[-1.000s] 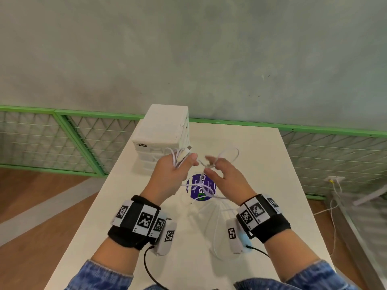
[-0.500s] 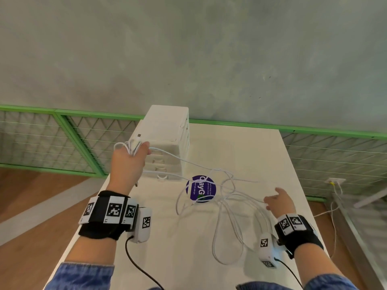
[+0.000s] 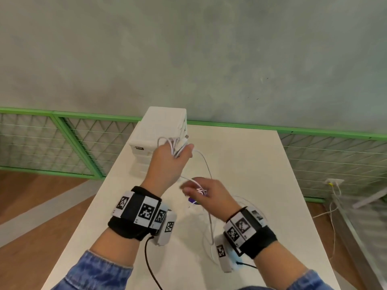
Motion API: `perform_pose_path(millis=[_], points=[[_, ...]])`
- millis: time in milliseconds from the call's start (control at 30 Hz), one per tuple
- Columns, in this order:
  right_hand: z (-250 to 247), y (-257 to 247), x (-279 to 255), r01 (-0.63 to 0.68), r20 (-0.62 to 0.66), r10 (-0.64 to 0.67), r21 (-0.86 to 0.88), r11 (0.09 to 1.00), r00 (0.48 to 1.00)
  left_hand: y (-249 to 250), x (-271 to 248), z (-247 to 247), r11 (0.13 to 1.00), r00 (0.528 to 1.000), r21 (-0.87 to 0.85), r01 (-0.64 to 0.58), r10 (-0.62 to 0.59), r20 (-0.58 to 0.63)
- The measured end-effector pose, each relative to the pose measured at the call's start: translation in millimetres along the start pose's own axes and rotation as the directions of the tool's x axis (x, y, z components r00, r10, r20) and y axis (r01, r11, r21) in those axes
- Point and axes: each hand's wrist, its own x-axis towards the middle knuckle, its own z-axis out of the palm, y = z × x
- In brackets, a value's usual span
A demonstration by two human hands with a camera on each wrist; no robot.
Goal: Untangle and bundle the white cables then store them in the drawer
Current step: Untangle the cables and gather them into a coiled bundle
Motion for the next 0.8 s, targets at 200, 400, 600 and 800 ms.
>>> perform_pose_path(millis=[200,400,600,800], points=[[9.8,71.6,-20.4,-0.101,-0.075,0.086,-0.222,0.970,0.993,5.6,7.9,-21.8,0.978,0.978,0.205,-0.027,-0.016,0.206],[-38.7,66.7,-21.2,-0.124,-0.405,0.103,-0.026,0.992,0.909,-10.6,1.5,-19.3,0.976,0.920,0.216,0.018,-0.101,0.379],[-44.5,54.7,-10.5,-0.239,-0.301,0.132,-0.351,0.905,0.944,1.1,-1.2,-7.6,0.984,0.895,0.177,-0.026,-0.056,0.444],[-73.6,66.7,-14.0,-0.307,-0.519,0.144,-0.241,0.921,0.842,-33.0,-18.2,8.4,0.942,0.664,0.331,-0.059,-0.211,0.717]])
